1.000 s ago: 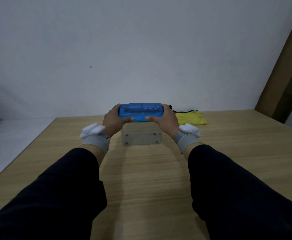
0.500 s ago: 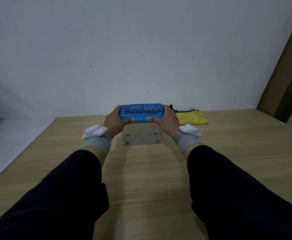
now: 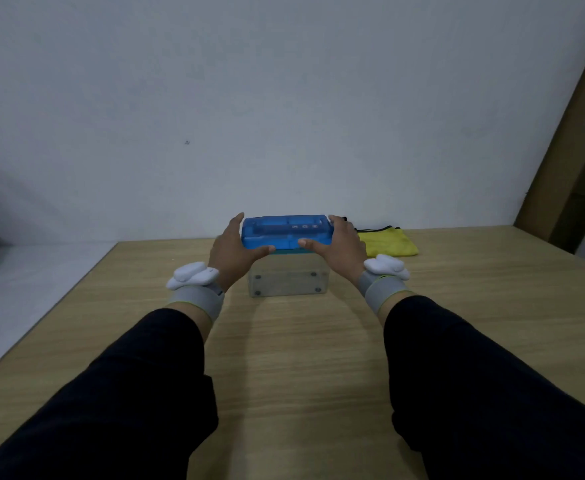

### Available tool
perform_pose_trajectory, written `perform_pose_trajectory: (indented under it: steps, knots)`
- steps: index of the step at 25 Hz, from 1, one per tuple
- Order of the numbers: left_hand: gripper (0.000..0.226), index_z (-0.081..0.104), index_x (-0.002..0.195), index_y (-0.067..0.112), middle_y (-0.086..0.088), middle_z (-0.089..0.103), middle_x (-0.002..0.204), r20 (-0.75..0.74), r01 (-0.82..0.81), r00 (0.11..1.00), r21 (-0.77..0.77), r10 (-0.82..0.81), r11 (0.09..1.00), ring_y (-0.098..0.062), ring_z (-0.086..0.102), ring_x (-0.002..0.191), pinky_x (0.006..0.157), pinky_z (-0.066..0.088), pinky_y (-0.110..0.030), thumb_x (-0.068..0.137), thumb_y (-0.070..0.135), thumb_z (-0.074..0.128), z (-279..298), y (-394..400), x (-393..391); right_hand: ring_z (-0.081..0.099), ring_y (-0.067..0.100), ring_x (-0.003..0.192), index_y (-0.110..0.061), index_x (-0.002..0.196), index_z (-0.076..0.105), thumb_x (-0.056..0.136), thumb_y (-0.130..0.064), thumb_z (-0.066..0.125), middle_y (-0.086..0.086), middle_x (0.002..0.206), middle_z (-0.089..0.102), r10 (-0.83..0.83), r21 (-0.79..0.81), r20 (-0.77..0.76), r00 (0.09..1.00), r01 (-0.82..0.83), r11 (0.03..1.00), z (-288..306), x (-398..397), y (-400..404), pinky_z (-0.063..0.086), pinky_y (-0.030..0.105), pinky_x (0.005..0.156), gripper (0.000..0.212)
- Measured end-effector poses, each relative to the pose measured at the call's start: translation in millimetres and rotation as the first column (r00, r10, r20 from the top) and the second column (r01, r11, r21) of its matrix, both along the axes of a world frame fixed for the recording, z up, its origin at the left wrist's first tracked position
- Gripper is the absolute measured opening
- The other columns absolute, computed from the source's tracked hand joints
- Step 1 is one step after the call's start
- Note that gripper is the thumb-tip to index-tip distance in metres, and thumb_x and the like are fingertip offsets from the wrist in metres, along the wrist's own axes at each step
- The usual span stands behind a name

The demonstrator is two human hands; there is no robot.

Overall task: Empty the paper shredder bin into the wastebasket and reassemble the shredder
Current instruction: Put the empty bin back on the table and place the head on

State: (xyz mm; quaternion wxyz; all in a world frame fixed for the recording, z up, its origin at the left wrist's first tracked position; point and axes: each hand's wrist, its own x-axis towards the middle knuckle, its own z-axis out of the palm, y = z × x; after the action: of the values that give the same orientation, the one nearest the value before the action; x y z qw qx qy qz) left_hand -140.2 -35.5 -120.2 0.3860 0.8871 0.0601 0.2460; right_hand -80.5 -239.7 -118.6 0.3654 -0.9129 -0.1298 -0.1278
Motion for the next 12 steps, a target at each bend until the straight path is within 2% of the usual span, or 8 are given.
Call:
perform_pose_trajectory:
  steps: [2,4,7,12]
  knots:
    - [0.1,0.026,0.147,0.019,-0.005,0.035,0.151,0.006,-0.048,0.999,0.139,0.048,0.989,-0.028,0.035,0.136,0.109,0.033,-0.041,0.068,0.052,0.077,7,3,2,0.04,0.027,0.133,-0.016,0.144,0.034,0.074,-0.07,0.062,0.009,0.144,0.042,-0.029,-0.025,0.072,0.997,0.031,0.999,8,2,1,0.034,0.047,0.106,0.092]
    - [0.102,0.025,0.148,0.018,-0.007,0.025,0.156,0.022,-0.053,0.999,0.282,0.049,0.958,-0.027,0.028,0.14,0.113,0.025,-0.041,0.067,0.057,0.075,14,2,6,0.04,0.026,0.133,-0.016,0.143,0.036,0.077,-0.071,0.056,0.008,0.145,0.042,-0.015,-0.076,0.125,0.992,0.025,0.997,15,6,5,0.031,0.045,0.107,0.088]
    - [0.103,0.018,0.15,0.016,-0.009,0.016,0.159,-0.028,0.019,1.0,0.504,-0.005,0.863,-0.025,0.019,0.145,0.118,0.014,-0.04,0.072,0.065,0.064,19,-5,14,0.043,0.025,0.131,-0.017,0.141,0.04,0.088,-0.066,0.044,0.006,0.145,0.044,0.022,-0.186,0.2,0.979,0.016,0.982,23,10,17,0.026,0.043,0.107,0.073]
    - [0.099,0.012,0.151,0.012,-0.01,0.009,0.16,-0.132,0.079,0.991,0.587,-0.001,0.806,-0.026,0.009,0.147,0.118,0.005,-0.042,0.079,0.068,0.05,24,-19,27,0.044,0.021,0.131,-0.019,0.136,0.047,0.098,-0.052,0.033,0.001,0.143,0.047,0.137,-0.357,0.282,0.95,-0.029,0.934,29,13,39,0.018,0.042,0.112,0.053]
